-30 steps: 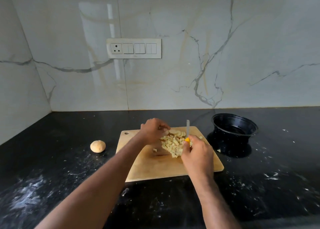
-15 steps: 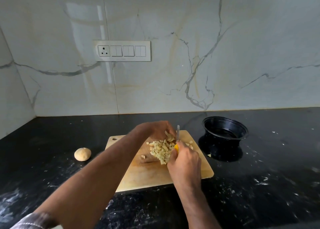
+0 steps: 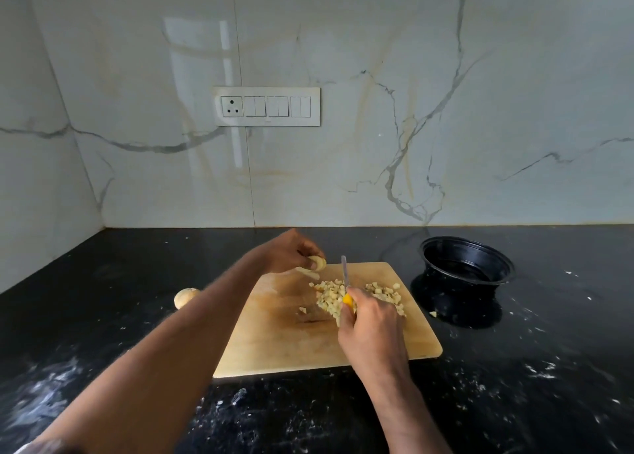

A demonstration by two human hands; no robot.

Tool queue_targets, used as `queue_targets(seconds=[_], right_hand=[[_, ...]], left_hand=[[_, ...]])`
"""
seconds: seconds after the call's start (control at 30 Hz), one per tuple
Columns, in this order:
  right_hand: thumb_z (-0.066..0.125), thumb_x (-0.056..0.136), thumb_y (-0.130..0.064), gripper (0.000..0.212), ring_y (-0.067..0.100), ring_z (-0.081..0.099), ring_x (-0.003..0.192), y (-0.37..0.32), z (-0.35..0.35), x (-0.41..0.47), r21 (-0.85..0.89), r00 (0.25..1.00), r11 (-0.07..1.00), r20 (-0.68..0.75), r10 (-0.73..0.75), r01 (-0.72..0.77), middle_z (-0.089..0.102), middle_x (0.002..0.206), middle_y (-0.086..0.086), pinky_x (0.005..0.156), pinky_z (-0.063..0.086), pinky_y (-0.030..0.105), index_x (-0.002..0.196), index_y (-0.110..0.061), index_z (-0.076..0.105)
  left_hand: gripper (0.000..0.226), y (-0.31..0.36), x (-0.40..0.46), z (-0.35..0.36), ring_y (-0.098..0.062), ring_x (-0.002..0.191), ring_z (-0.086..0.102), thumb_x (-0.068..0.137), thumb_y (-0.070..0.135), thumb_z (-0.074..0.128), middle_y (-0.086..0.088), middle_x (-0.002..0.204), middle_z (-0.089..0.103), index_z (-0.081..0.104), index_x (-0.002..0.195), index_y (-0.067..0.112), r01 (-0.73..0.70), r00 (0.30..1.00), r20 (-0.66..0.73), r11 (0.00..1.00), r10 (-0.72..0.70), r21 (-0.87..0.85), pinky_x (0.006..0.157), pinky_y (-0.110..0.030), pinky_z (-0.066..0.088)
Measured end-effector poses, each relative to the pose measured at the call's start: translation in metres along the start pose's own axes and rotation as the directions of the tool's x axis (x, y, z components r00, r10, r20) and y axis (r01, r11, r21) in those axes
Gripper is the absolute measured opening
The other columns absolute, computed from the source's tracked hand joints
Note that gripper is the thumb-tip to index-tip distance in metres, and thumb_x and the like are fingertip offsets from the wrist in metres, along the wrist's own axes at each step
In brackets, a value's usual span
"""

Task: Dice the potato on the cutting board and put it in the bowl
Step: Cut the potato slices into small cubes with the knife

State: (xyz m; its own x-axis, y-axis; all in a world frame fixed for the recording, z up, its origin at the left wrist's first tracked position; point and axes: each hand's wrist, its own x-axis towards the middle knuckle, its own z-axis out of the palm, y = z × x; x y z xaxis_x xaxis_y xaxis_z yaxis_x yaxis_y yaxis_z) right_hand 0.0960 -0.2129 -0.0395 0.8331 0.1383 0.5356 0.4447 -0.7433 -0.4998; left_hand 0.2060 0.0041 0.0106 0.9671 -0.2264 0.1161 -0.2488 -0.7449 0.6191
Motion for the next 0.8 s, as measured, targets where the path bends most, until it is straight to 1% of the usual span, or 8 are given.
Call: queue_targets(seconds=[0.1,0.23,0.33,0.4,0.53,0.63,0.7,0.8], right_hand=[[0.062,0.098,-0.029,0.032,0.011,0.07,0.09,-0.002,0.003,0.0,0.031,0.998,0.998,0.034,-0.048,0.047,0.075,0.103,-0.004,0.079,0.058,0.023,0.129,-0.019,0.066],[0.063,0.098,-0.03,0.029,0.008,0.07,0.086,-0.005,0.006,-0.002,0.044,0.994,0.994,0.056,-0.098,0.096,0.075,0.1,-0.006,0.075,0.059,0.023,0.125,-0.02,0.068],[0.064,0.097,-0.03,0.03,0.004,0.068,0.081,-0.007,0.007,-0.005,0.04,0.99,0.992,0.07,-0.125,0.123,0.074,0.097,-0.008,0.069,0.054,0.014,0.125,-0.021,0.069],[0.065,0.096,-0.03,0.029,0.004,0.068,0.08,-0.008,0.007,-0.006,0.042,0.988,0.99,0.069,-0.14,0.137,0.075,0.096,-0.009,0.068,0.053,0.012,0.124,-0.021,0.069],[0.065,0.097,-0.03,0.028,0.004,0.068,0.08,-0.008,0.008,-0.007,0.046,0.983,0.986,0.077,-0.166,0.163,0.074,0.096,-0.009,0.071,0.058,0.017,0.122,-0.021,0.069],[0.066,0.096,-0.029,0.028,0.003,0.068,0.078,-0.007,0.007,-0.006,0.069,0.981,0.982,0.078,-0.178,0.173,0.075,0.095,-0.009,0.07,0.057,0.015,0.123,-0.02,0.07],[0.067,0.095,-0.029,0.029,0.0,0.063,0.07,-0.008,0.007,-0.007,0.1,0.977,0.978,0.097,-0.192,0.182,0.073,0.088,-0.011,0.061,0.049,0.007,0.123,-0.021,0.07],[0.068,0.095,-0.029,0.029,-0.003,0.057,0.061,-0.009,0.008,-0.011,0.154,0.964,0.968,0.145,-0.221,0.199,0.071,0.082,-0.013,0.052,0.043,0.006,0.122,-0.022,0.071]], left_hand=[[0.025,-0.011,-0.022,-0.012,-0.022,0.103,0.071,0.09,0.002,0.072,-0.006,0.107,0.077,0.075,0.114,0.004,0.029,0.998,0.05,0.997,-0.026,-0.068,0.092,-0.031,0.057],[0.023,-0.018,-0.043,-0.017,-0.02,0.104,0.069,0.093,0.006,0.069,-0.003,0.109,0.075,0.075,0.115,0.006,0.07,0.993,0.092,0.997,-0.068,-0.017,0.094,-0.031,0.056],[0.032,-0.019,-0.052,-0.019,-0.021,0.106,0.067,0.09,-0.005,0.063,-0.005,0.114,0.074,0.075,0.117,0.006,0.092,0.993,0.072,0.996,-0.091,-0.006,0.092,-0.034,0.059],[0.038,-0.02,-0.055,-0.02,-0.018,0.104,0.068,0.086,-0.009,0.059,-0.003,0.113,0.074,0.076,0.116,0.008,0.094,0.994,0.061,0.995,-0.093,-0.016,0.086,-0.031,0.06],[0.019,-0.021,-0.058,-0.016,-0.014,0.095,0.069,0.089,0.008,0.074,0.0,0.104,0.075,0.079,0.106,0.011,0.07,0.997,-0.035,0.997,-0.069,0.022,0.081,-0.023,0.056],[0.013,-0.021,-0.058,-0.01,-0.006,0.085,0.066,0.083,0.01,0.081,0.003,0.094,0.075,0.081,0.096,0.014,0.071,0.987,-0.15,0.995,-0.061,0.066,0.071,-0.013,0.051],[0.011,-0.02,-0.059,-0.007,-0.001,0.079,0.065,0.083,0.008,0.081,0.006,0.088,0.074,0.081,0.09,0.016,0.067,0.977,-0.206,0.996,-0.054,0.059,0.065,-0.011,0.049],[0.017,-0.021,-0.064,-0.004,0.002,0.072,0.062,0.085,0.005,0.076,0.01,0.08,0.07,0.075,0.081,0.021,0.079,0.962,-0.263,0.997,-0.071,0.021,0.065,-0.011,0.045]])
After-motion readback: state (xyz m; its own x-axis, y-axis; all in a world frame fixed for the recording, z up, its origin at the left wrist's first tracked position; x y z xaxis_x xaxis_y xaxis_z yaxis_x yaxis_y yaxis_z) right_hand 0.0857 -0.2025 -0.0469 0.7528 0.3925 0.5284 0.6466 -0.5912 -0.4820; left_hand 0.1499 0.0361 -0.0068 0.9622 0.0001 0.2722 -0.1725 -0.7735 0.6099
